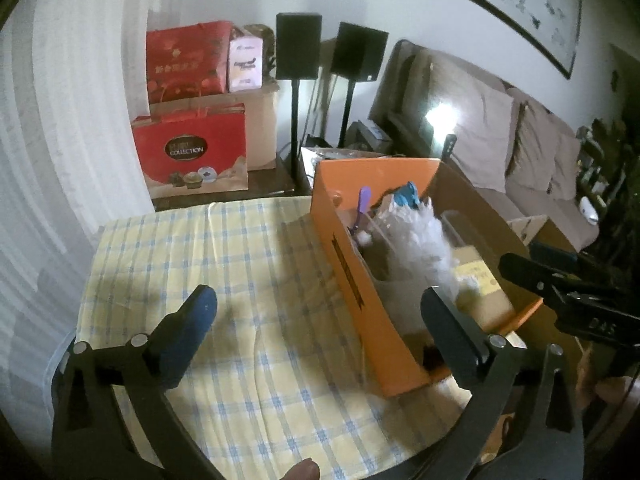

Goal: Organize objects
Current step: 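Withdraw both grippers from the box over the table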

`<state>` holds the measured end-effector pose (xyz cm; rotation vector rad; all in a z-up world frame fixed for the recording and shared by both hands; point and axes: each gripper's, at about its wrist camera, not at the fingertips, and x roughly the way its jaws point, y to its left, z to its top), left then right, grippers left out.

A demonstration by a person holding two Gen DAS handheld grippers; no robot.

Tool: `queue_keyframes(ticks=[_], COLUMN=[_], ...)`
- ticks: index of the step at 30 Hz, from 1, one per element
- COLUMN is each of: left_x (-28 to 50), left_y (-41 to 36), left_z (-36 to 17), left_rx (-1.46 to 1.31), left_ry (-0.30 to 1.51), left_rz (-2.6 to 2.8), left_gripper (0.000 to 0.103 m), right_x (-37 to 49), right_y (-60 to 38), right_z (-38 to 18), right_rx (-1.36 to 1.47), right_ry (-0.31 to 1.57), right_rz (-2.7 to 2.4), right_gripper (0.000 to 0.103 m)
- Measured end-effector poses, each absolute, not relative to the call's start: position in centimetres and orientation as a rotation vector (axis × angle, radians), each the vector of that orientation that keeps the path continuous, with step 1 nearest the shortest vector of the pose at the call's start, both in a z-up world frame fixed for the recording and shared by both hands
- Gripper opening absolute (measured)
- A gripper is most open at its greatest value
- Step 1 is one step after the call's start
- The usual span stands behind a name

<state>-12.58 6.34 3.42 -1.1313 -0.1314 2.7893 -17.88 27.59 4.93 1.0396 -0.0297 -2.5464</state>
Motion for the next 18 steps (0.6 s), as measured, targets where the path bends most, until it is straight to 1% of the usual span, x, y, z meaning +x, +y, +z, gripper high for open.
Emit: queue_keyframes(ticks=[2,8,9,11,13,18], left_x=[-11.9,-9.5,-9.1,-8.4,-7.7,-6.4], left_y=[6.2,6.2,6.3,6.5,6.6,6.1], left_z=[3.2,2.7,2.7,2.6,2.7,2.3], left_rx=[-1.141,-1.128,-1.127,-1.122,-1.118,-1.131], left_ry=[-0.133,-0.119,-0.109,-0.089,-0.076,-0.164], left_rz=[2.789,2.835,2.848,2.87,2.898,2.888], left_gripper=[0.102,0.103,0.103,0.103,0.103,0.103], right_x=[-17.2,-15.2,-14.8,-14.1,-13.4,-11.9], right_y=[27.9,28.4,28.5,28.6,28.7,28.8], right_z=[4.6,4.1,4.0,3.8,3.5,3.1], right_rx=[1.042,1.02,1.018,1.015,1.007,0.99], right_ry=[-0.017,0.008,0.016,0.024,0.023,0.025], right_rz=[-2.556,-2.6,-2.606,-2.619,-2.627,-2.65], right_gripper=[0.087,0.089,0.09,0.095,0.096,0.096])
